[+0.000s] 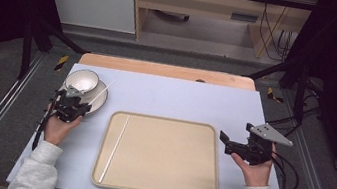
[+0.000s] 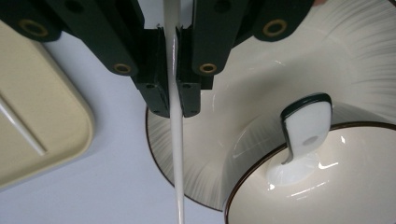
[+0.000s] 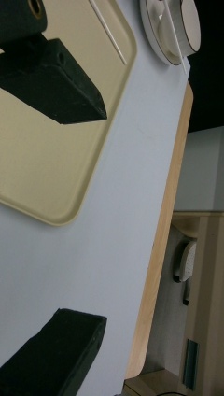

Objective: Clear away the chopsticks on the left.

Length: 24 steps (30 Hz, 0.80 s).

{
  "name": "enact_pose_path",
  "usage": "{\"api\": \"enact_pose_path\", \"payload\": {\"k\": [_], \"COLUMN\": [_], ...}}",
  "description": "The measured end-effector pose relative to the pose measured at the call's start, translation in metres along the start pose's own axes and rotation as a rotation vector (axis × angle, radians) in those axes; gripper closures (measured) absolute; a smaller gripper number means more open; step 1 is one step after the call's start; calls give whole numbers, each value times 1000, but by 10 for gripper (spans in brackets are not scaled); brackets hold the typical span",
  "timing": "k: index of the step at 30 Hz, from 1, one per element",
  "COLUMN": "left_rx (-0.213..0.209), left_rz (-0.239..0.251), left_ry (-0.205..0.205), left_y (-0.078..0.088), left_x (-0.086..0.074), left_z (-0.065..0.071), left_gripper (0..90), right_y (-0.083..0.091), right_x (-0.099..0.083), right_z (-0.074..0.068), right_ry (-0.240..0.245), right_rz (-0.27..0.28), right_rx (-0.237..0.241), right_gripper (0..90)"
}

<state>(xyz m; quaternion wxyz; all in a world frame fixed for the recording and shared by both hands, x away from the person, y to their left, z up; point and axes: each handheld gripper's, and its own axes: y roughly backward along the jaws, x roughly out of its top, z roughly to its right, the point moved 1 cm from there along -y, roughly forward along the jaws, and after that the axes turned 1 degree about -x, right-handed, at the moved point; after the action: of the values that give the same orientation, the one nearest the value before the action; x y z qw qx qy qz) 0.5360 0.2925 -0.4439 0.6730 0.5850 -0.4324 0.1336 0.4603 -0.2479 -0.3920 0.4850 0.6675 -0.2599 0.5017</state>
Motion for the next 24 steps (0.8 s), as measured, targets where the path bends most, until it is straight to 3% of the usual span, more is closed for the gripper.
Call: {"api": "enact_pose_path", "payload": {"k": [7, 24], "left_rx": [4, 26], "left_rz": [26, 135], "left_ry": [-12, 24], "left_y": [12, 46], "left_x": [-1, -3], "left_z": [18, 70], "left_gripper": [842, 842], "right_y": [1, 5], "right_x": [0, 2], "right_z": [0, 2], "right_ry": [-2, -8], "right_rz": [0, 16], "right_rx": [1, -1], "right_gripper": [36, 36]}}
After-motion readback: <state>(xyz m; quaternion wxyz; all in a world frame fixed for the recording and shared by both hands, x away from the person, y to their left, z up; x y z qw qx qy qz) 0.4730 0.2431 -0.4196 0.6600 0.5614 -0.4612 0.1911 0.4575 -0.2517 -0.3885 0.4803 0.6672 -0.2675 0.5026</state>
